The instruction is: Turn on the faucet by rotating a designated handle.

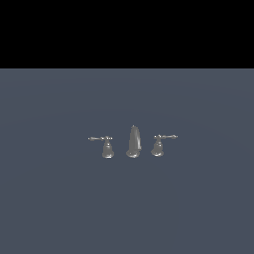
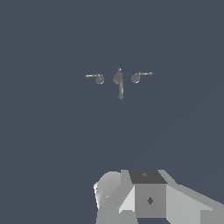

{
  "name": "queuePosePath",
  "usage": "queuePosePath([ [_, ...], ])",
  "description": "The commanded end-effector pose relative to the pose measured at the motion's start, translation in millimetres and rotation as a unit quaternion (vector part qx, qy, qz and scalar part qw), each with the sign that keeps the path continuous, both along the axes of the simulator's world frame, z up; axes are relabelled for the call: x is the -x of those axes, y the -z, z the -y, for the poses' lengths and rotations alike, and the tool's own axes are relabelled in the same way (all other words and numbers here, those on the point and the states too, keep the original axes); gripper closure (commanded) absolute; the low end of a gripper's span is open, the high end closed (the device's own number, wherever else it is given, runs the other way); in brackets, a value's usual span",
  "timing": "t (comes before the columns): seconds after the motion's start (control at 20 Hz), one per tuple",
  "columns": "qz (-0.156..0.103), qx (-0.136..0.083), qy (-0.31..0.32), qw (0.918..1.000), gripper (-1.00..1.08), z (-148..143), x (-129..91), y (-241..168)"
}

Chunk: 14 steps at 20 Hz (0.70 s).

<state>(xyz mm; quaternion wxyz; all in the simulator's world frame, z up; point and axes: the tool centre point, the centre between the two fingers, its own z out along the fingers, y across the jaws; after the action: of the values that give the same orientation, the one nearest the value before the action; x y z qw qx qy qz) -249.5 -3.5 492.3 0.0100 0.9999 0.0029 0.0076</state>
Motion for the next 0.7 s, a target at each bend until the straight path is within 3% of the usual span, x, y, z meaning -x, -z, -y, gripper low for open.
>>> queuePosePath([
  [0.0,0.0,0.0,0.0,1.0,1.08,0,0,0],
  [0.65,0.0,-0.001,0.057,0.9984,1.08,-5,-23,32],
])
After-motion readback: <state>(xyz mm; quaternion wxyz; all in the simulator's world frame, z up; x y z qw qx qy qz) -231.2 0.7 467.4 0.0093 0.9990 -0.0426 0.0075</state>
